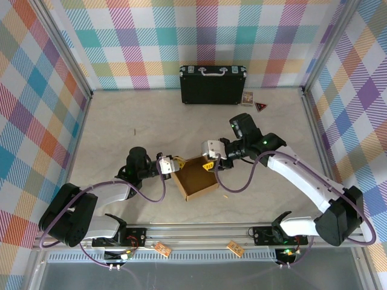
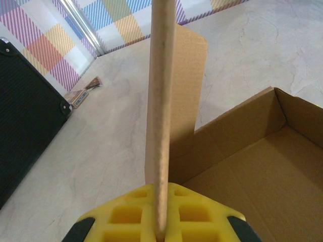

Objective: Fold the paper box

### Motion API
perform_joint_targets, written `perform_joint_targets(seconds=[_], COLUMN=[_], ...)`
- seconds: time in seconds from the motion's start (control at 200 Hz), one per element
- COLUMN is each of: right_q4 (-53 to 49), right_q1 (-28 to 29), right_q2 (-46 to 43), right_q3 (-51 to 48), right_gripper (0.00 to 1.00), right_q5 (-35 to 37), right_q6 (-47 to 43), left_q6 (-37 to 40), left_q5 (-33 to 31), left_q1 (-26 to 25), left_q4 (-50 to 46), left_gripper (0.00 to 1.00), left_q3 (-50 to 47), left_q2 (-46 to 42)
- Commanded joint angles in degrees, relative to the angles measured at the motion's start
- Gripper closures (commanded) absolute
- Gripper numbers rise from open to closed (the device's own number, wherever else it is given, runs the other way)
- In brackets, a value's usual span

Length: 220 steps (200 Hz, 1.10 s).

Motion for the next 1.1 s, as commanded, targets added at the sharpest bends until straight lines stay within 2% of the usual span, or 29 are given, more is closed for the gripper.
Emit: perform_joint_targets(seconds=[0.0, 0.31, 0.405, 0.445, 0.505, 0.53, 0.56, 0.61, 0.625, 0.845, 1.015, 1.095], right_q4=[-0.95, -0.39, -2.89, -4.87, -7.3, -8.06, -9.01, -9.72, -9.85, -11.86, -12.45, -12.38], right_q1=[0.68, 2.01, 2.01, 2.01, 2.01, 2.01, 2.01, 2.01, 1.98, 2.01, 2.01, 2.01], right_q2=[0.61, 3.27, 4.38, 5.04, 6.07, 6.47, 6.93, 7.57, 7.81, 10.19, 11.41, 11.63], right_q3=[1.32, 2.84, 5.22, 6.81, 8.93, 9.55, 10.25, 11.0, 11.18, 12.59, 12.77, 12.74], right_gripper=[0.61, 1.0, 1.0, 1.0, 1.0, 1.0, 1.0, 1.0, 1.0, 1.0, 1.0, 1.0], right_q5=[1.55, 6.07, 6.84, 6.98, 7.61, 8.14, 8.77, 9.59, 9.7, 9.51, 9.16, 8.87], right_q6=[-3.7, -5.81, -5.89, -6.59, -6.7, -6.72, -7.13, -7.26, -7.3, -7.48, -7.63, -7.69], left_q6=[0.94, 0.62, -0.97, -1.55, -3.21, -3.7, -3.95, -4.69, -5.21, -16.59, -29.18, -34.15], left_q5=[0.67, 0.24, -1.52, -2.15, -2.41, -2.33, -2.28, -2.7, -3.01, -7.69, -18.59, -25.46], left_q1=[-0.38, -0.43, -0.43, -0.43, -0.43, -0.38, -0.42, -0.35, -0.42, -0.62, -1.48, -1.57], left_q4=[-6.18, -7.36, -6.03, -6.21, -6.87, -7.68, -9.11, -12.2, -12.71, -16.01, -16.78, -20.5], left_gripper=[1.0, 1.0, 0.93, 0.86, 0.67, 0.56, 0.38, 0.03, 0.0, 0.0, 0.0, 0.0], left_q3=[-0.04, 0.5, 0.41, 0.41, 0.32, 0.4, 0.64, 1.1, 1.06, -0.12, -1.57, -2.05], left_q2=[1.37, 1.55, 1.76, 1.18, -0.35, -1.23, -2.4, -4.59, -5.32, -17.14, -25.91, -31.21])
